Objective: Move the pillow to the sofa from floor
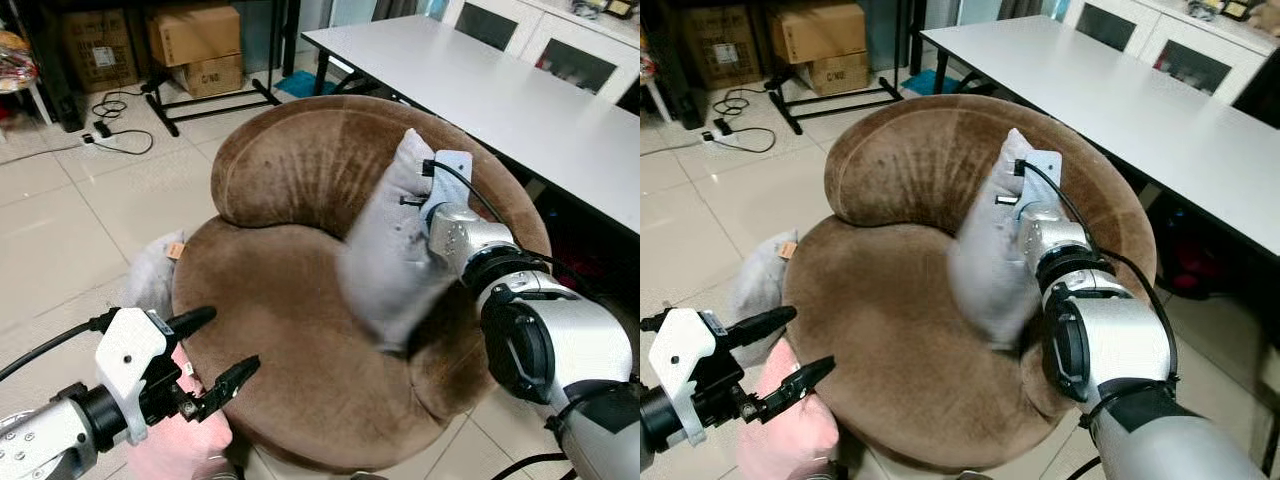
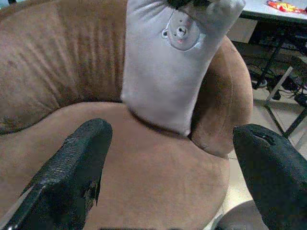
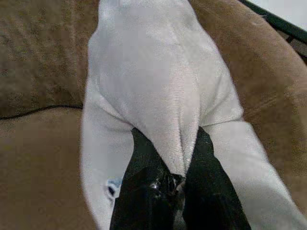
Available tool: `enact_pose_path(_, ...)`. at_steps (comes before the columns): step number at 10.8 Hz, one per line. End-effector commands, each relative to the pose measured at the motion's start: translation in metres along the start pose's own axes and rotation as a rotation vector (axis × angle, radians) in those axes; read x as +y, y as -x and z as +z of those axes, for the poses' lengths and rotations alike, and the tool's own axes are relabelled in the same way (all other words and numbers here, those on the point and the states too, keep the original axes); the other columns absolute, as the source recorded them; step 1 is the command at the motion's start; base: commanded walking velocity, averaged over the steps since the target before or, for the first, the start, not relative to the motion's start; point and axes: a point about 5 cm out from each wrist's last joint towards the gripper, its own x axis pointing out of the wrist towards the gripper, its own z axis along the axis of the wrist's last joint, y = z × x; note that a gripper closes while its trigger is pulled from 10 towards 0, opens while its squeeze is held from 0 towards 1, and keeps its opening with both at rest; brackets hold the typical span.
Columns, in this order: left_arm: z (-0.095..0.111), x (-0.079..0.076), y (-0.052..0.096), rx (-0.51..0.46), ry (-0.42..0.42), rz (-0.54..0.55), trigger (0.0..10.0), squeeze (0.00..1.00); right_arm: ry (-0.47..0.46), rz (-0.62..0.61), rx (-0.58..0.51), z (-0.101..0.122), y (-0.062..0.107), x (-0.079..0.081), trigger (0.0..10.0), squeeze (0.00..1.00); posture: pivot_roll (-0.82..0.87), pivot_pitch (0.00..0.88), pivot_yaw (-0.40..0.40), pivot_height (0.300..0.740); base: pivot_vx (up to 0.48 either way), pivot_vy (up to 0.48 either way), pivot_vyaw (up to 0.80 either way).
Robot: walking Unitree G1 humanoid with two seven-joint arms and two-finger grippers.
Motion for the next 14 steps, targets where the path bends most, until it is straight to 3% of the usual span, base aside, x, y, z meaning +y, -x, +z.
enact_pose_path(1, 0.004, -0.004, 0.001, -0.003, 0.004, -0.013, 10.0, 1.0, 0.019, -0.028, -0.068, 0.018, 0.001, -0.006, 1.1, 0.0, 0.04, 0.0, -0.177, 0.74, 0.0, 0.0, 0.0)
enact_pose_path(2, 0.003, -0.005, 0.001, 0.004, 0.011, -0.018, 10.0, 1.0, 0.031, -0.03, -0.059, 0.015, 0.001, -0.006, 2.2, 0.0, 0.04, 0.0, -0.176, 0.74, 0.0, 0.0, 0.0)
enact_pose_path(3, 0.001, -0.007, -0.001, 0.02, 0.016, -0.032, 10.0, 1.0, 0.015, -0.037, -0.015, 0.004, 0.0, -0.007, 10.0, 0.0, 0.04, 0.0, -0.176, 0.74, 0.0, 0.0, 0.0)
enact_pose_path(5, 0.0, -0.006, -0.002, 0.035, 0.013, -0.034, 10.0, 1.0, -0.049, -0.02, 0.015, -0.003, -0.001, -0.006, 10.0, 0.0, 0.04, 0.0, -0.176, 0.74, 0.0, 0.0, 0.0)
enact_pose_path(8, 0.003, -0.005, -0.001, 0.036, 0.003, -0.027, 10.0, 1.0, -0.113, 0.11, 0.011, 0.013, 0.002, 0.008, 10.0, 0.0, 0.04, 0.0, -0.182, 0.74, 0.0, 0.0, 0.0)
enact_pose_path(10, 0.004, -0.005, -0.002, 0.034, 0.001, -0.036, 10.0, 1.0, -0.288, 0.173, 0.074, 0.023, 0.006, 0.013, 10.0, 0.0, 0.04, 0.0, -0.179, 0.74, 0.0, 0.0, 0.0)
enact_pose_path(12, 0.004, -0.005, -0.004, 0.035, -0.001, -0.045, 10.0, 1.0, -0.387, 0.183, 0.1, 0.033, 0.009, 0.013, 10.0, 0.0, 0.03, 0.0, -0.175, 0.74, 0.0, 0.0, 0.0)
enact_pose_path(14, 0.005, -0.004, -0.005, 0.035, -0.005, -0.048, 10.0, 1.0, -0.372, 0.182, 0.116, 0.028, 0.008, 0.016, 10.0, 0.0, 0.04, 0.0, -0.176, 0.74, 0.0, 0.0, 0.0)
